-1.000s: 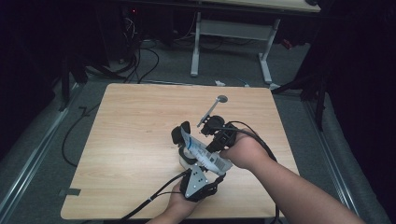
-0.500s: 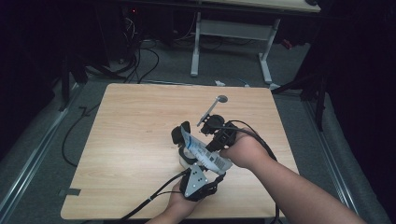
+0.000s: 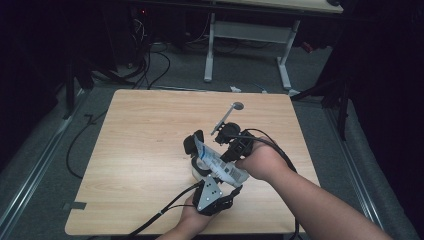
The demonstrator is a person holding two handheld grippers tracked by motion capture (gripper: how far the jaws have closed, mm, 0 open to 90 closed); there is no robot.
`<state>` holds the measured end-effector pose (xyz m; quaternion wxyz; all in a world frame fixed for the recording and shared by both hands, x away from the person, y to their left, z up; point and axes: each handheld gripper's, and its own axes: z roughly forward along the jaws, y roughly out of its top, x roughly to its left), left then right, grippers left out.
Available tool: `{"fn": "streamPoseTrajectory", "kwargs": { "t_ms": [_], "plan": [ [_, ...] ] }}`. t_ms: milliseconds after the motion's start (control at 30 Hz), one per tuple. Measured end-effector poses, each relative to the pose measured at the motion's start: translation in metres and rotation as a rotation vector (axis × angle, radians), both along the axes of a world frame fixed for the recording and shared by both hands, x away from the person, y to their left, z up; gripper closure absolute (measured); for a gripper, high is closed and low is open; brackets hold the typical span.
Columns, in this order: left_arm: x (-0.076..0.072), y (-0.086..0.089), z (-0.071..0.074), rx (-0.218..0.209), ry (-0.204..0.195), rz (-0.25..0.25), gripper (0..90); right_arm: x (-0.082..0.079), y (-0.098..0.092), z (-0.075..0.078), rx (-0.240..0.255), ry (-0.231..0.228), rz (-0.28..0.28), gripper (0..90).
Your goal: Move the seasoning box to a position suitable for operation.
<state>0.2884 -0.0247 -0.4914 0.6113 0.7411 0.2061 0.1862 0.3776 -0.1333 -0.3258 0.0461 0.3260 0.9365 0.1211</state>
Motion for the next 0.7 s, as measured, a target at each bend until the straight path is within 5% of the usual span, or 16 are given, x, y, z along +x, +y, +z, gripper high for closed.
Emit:
{"fn": "streamPoseTrajectory", "kwargs": {
  "t_ms": [700],
  "plan": [
    [-0.0004, -0.0003, 0.0007, 0.001, -0.01, 0.007, 50.9, 0.0013, 0.0025, 0.0012, -0.011, 0.005, 0.003, 90.0]
  ]
}}
